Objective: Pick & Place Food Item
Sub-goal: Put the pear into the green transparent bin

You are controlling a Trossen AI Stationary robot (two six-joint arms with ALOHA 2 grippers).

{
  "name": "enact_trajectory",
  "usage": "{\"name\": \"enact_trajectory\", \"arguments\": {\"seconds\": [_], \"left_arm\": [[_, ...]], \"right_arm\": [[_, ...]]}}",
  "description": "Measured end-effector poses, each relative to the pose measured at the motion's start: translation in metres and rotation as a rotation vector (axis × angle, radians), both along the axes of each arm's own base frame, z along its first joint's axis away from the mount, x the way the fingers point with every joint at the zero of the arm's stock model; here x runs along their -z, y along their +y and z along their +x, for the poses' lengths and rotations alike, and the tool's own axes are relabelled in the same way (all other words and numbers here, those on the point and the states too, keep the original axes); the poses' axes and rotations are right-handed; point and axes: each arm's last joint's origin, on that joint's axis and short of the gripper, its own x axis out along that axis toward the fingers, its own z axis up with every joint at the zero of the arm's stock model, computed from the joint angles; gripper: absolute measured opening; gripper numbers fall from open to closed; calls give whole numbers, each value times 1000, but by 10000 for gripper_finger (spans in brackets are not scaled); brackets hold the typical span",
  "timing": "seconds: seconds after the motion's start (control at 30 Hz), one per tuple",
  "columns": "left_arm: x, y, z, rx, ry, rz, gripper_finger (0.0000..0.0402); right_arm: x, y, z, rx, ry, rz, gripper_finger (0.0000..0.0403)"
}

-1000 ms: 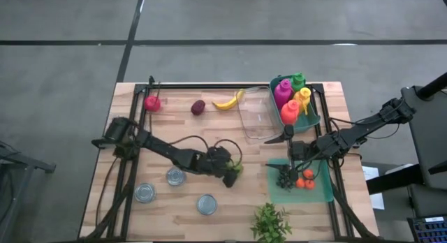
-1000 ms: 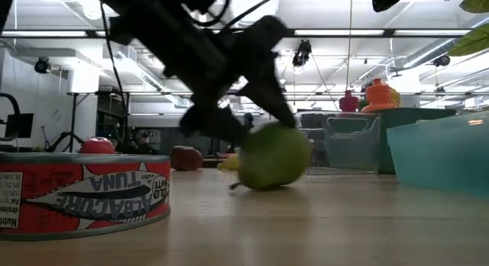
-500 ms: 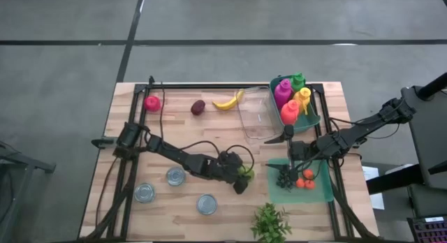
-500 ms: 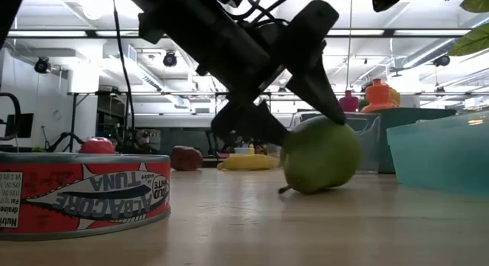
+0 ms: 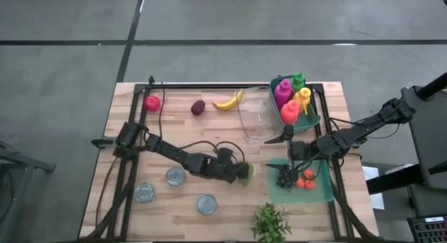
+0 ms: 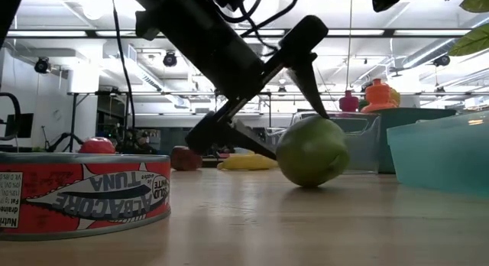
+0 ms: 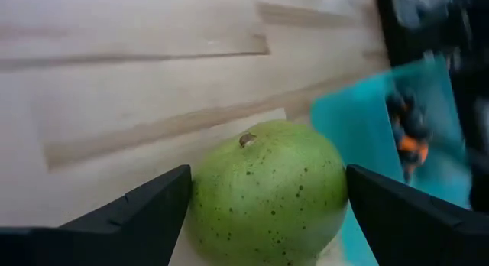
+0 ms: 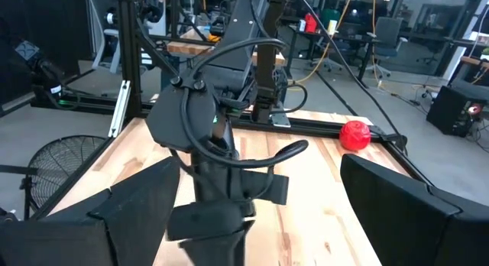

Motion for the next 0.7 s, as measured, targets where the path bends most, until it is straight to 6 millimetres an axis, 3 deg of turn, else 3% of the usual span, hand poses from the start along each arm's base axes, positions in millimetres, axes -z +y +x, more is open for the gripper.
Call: {"name": "enact_trajectory", "arguments": {"seconds": [0.17,0.7], "left_arm": [[-1,-1,-5,-144,2,-184,343],[-8,-1,-8,-95,22,-169,343]], "right_arm": [[0,0,0,0,0,0,359],[0,0,0,0,0,0,359]]}}
